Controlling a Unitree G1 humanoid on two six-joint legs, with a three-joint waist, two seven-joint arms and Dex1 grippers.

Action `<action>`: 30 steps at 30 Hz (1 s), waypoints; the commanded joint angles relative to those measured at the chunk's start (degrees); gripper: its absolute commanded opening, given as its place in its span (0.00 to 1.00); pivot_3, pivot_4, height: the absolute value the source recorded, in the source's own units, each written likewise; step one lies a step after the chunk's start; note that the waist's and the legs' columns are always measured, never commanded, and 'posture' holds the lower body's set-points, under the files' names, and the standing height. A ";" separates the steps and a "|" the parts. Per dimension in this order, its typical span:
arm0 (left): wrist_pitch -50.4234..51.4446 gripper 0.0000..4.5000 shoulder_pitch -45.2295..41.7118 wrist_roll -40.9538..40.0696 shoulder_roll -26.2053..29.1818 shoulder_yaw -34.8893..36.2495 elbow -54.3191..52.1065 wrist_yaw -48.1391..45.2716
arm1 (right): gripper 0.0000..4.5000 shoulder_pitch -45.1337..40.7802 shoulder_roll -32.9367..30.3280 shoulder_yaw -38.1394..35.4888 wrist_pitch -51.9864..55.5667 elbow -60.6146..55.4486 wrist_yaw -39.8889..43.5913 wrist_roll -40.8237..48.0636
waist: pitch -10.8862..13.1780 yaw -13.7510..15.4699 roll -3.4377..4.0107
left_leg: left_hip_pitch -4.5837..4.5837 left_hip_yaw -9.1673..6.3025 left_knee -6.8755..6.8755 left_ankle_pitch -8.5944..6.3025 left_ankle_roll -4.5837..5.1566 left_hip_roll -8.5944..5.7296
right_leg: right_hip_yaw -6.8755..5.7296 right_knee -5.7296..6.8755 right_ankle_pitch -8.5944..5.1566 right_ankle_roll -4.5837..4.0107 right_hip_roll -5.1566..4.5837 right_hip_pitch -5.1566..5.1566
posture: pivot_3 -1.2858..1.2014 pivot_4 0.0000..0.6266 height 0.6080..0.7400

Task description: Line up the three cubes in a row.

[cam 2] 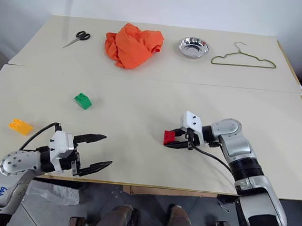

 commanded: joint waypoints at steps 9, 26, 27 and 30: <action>0.55 1.00 1.92 -0.82 0.44 1.46 -3.67 1.81 | 0.50 0.80 1.28 -1.46 -5.49 0.74 1.70 -0.31 | 0.00 -0.18 0.00 | 0.03 0.01 0.03 0.00 -0.01 0.01 | 0.02 0.02 0.00 0.00 0.02 0.02 | 0.52 0.24 1.00; -7.27 1.00 20.81 -3.24 -19.33 25.48 -2.05 23.78 | 1.00 12.00 -1.79 -18.77 -2.85 -15.15 6.05 19.13 | 0.07 0.23 -0.06 | 0.03 0.03 0.03 -0.09 -0.01 0.06 | 0.00 -0.27 0.00 0.00 0.02 0.12 | 0.52 0.24 1.00; -7.89 1.00 21.95 -4.08 -21.37 27.09 -0.96 25.28 | 1.00 13.64 -0.97 -20.10 -6.02 -13.91 7.14 19.77 | 0.07 0.39 -0.06 | 0.04 0.03 0.06 -0.08 -0.02 0.06 | 0.00 -0.25 0.01 0.01 0.02 0.14 | 0.52 0.24 1.00; -8.25 1.00 23.42 -5.22 -24.49 28.36 -0.22 27.04 | 1.00 16.23 -0.26 -22.50 -10.91 -9.22 9.38 20.21 | 0.03 0.82 -0.15 | 0.21 0.01 0.08 -0.08 -0.02 0.08 | -0.02 -0.27 0.01 0.02 0.02 0.32 | 0.52 0.24 1.00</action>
